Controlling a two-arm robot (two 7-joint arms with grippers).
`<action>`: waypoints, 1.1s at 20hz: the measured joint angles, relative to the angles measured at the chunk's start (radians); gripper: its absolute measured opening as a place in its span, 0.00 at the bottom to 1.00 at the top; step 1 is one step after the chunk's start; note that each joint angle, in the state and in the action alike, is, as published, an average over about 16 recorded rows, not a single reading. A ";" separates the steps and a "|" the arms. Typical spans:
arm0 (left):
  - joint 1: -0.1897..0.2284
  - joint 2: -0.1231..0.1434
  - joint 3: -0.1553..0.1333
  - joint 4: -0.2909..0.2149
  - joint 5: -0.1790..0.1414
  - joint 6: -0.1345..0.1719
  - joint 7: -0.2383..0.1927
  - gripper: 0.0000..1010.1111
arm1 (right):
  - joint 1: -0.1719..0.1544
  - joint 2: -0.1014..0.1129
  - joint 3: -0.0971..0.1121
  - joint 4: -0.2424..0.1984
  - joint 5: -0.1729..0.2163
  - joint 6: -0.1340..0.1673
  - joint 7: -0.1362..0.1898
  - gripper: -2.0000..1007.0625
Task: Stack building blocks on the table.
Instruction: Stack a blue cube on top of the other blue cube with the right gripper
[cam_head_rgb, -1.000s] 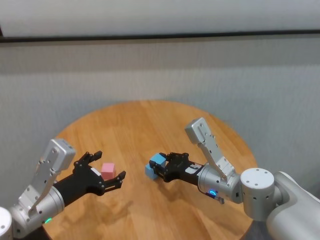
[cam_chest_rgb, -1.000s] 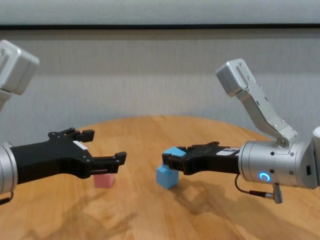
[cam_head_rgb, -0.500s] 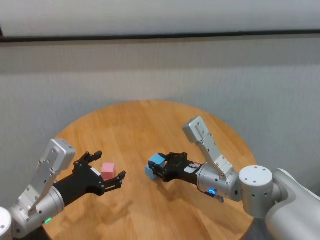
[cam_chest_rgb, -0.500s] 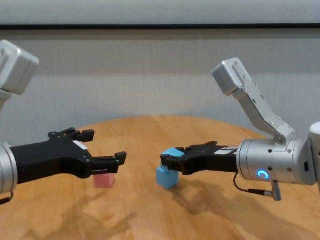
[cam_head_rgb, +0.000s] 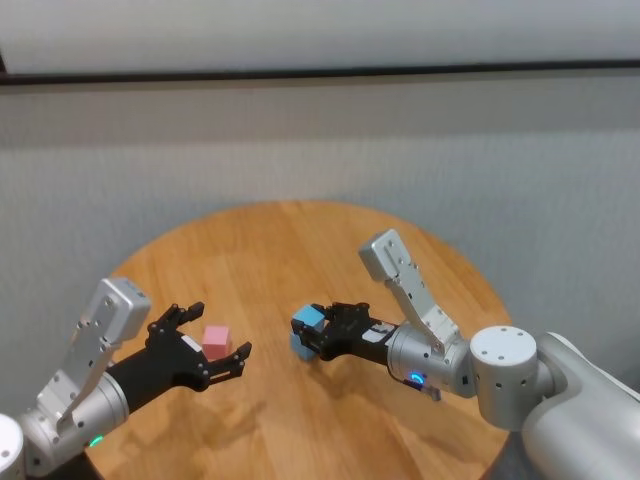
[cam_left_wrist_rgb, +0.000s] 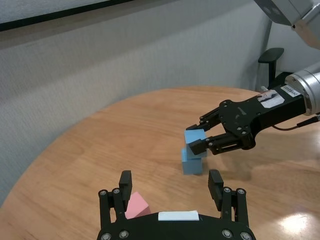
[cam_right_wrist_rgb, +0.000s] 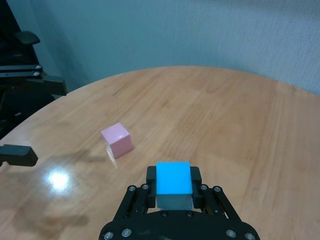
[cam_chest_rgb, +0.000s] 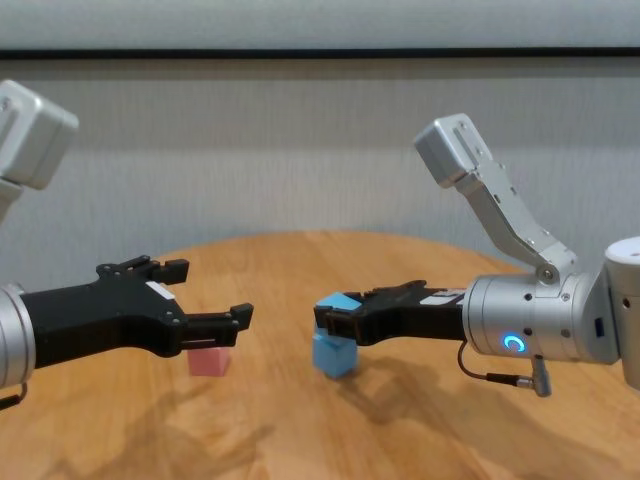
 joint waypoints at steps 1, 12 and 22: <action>0.000 0.000 0.000 0.000 0.000 0.000 0.000 0.99 | 0.002 -0.002 0.000 0.003 0.000 -0.001 0.000 0.37; 0.000 0.000 0.000 0.000 0.000 0.000 0.000 0.99 | 0.009 -0.011 0.005 0.017 0.002 0.002 -0.004 0.37; 0.000 0.000 0.000 0.000 0.000 0.000 0.000 0.99 | 0.007 -0.011 0.006 0.013 0.001 0.012 -0.007 0.37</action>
